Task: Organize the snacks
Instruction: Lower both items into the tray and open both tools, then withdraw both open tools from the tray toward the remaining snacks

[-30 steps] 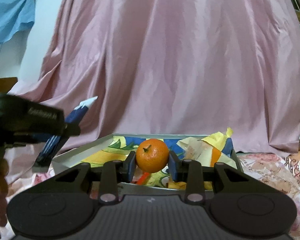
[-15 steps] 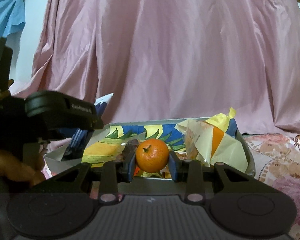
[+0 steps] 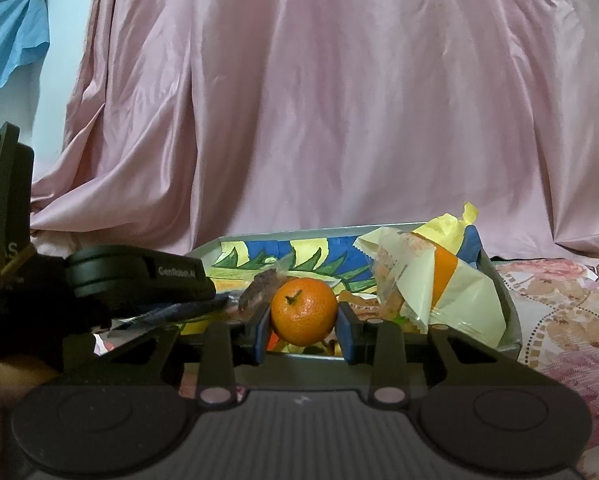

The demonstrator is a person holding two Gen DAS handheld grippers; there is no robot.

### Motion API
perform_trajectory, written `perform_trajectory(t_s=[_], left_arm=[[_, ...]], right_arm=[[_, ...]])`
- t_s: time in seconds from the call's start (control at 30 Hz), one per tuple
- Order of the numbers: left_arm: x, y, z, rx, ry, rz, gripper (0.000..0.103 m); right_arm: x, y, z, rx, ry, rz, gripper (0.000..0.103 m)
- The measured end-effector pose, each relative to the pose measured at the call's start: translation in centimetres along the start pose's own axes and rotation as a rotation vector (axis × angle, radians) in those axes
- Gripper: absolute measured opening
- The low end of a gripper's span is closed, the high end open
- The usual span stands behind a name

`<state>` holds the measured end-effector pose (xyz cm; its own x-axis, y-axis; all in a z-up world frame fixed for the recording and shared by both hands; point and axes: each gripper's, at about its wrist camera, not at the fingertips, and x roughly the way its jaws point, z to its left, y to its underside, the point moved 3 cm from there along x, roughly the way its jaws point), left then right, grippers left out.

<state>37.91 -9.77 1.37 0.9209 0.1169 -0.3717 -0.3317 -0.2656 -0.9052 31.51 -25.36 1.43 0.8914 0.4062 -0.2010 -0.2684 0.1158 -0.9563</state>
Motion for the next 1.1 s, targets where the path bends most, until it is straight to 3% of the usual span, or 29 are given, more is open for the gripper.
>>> perform_trajectory(t_s=[0.17, 0.33, 0.57, 0.8, 1.1], left_arm=[[-0.3, 0.1, 0.3, -0.028, -0.006, -0.003, 0.047], [-1.2, 0.0, 0.4, -0.025, -0.008, -0.028, 0.073], [-3.0, -0.3, 0.8, -0.021, -0.019, -0.068, 0.099], [-5.4, -0.8, 2.8, -0.047, -0.059, -0.103, 0.102], [-9.0, -0.7, 5.6, -0.023, -0.109, -0.12, 0.102]], right_arm=[[0.1, 0.0, 0.0, 0.0, -0.001, -0.001, 0.048], [0.1, 0.0, -0.1, -0.004, 0.006, -0.008, 0.059], [-0.3, 0.1, 0.0, -0.005, 0.005, -0.022, 0.076], [-1.6, 0.0, 1.2, -0.053, -0.018, -0.063, 0.097], [-3.4, 0.0, 3.2, -0.13, -0.03, -0.108, 0.103]])
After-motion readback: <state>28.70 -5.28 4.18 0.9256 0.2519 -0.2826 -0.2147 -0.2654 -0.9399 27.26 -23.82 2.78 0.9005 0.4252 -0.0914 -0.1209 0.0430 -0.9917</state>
